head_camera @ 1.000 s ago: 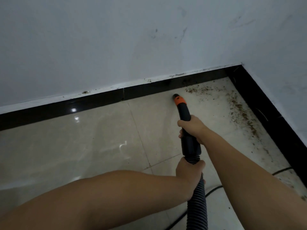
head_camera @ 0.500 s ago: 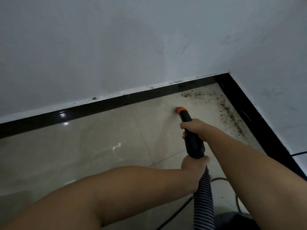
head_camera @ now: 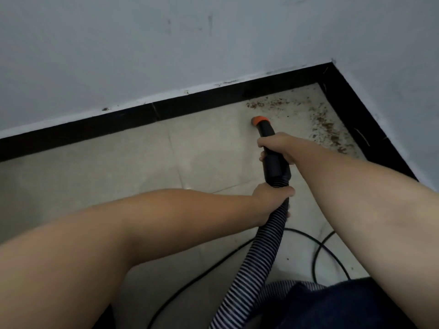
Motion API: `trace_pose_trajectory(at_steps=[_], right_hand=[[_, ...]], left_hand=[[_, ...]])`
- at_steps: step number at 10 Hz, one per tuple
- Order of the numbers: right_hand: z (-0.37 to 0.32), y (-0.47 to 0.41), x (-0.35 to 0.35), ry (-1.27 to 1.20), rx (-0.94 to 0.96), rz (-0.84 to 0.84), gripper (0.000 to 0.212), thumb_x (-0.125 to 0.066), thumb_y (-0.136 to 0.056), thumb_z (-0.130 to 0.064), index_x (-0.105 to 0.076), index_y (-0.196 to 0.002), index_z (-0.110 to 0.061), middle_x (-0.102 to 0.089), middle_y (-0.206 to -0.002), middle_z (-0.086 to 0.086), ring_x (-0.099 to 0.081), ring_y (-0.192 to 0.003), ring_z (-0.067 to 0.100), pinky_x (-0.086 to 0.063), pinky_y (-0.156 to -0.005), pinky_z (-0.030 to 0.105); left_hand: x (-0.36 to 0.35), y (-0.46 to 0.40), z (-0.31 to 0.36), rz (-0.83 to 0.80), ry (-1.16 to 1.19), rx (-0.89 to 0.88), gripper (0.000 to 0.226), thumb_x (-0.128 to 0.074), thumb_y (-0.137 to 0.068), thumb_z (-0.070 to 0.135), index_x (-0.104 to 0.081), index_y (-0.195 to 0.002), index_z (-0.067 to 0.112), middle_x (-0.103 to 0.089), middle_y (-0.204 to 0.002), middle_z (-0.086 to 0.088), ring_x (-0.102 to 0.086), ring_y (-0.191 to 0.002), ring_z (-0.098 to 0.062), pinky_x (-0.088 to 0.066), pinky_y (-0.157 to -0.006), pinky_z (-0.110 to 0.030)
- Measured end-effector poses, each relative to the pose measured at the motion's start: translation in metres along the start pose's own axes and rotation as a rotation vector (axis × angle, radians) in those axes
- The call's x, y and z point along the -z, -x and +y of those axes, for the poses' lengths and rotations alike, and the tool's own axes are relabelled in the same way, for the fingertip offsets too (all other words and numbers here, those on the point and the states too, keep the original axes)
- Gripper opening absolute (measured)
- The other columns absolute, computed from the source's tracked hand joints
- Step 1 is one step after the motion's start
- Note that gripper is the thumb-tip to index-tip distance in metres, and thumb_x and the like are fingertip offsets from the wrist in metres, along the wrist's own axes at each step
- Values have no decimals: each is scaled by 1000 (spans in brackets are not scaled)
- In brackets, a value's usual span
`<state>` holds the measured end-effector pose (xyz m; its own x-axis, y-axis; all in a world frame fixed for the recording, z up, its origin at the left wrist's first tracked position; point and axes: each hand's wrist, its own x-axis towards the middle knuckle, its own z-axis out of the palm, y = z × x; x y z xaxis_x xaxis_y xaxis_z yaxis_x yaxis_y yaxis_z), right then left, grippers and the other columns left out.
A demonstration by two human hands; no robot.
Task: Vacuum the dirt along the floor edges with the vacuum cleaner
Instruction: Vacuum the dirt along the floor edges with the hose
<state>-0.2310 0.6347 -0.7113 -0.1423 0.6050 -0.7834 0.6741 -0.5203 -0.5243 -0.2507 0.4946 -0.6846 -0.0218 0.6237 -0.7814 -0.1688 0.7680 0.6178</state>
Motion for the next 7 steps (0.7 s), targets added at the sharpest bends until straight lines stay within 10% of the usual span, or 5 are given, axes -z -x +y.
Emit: trace_pose_trajectory(at_steps=[7], right_hand=[[6,-61,91,-27,55,60,24,-62,-83,-11,-48,-100,-4,-63,-58,10,-64,-49,21,-53,-51,30]], left_hand=[[-70,-72,36,-37,-70,-67,19,-57,-94,17,-50,-76,18,-53,-68,-5,-52,-54,-16,-46,-53,-22]])
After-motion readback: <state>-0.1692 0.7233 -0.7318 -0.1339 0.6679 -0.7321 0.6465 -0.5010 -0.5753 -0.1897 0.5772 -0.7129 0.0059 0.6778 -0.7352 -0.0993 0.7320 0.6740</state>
